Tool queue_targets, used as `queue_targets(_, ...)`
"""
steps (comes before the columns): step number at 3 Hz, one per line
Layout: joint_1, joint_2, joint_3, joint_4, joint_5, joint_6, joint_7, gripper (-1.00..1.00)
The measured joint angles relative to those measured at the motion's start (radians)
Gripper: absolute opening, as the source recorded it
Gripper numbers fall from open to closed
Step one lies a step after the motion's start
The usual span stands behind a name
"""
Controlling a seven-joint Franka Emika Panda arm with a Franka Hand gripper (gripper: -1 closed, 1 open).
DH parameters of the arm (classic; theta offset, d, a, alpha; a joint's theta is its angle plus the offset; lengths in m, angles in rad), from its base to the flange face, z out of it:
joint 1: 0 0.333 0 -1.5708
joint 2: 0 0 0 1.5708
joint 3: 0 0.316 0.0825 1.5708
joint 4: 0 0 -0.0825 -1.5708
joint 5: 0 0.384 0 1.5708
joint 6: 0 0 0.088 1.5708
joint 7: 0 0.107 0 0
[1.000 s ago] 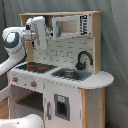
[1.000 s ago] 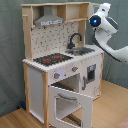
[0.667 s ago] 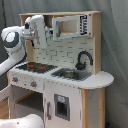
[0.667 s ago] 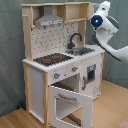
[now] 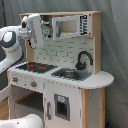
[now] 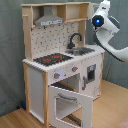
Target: Play with the kitchen
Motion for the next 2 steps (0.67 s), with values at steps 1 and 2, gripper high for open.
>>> queue_targets(1, 0.008, 0.001, 0.023, 0.006, 0.000, 0.069, -0.075, 1.00)
queue_targets(2, 0.008, 0.001, 0.028, 0.021, 0.000, 0.133, -0.152, 1.00)
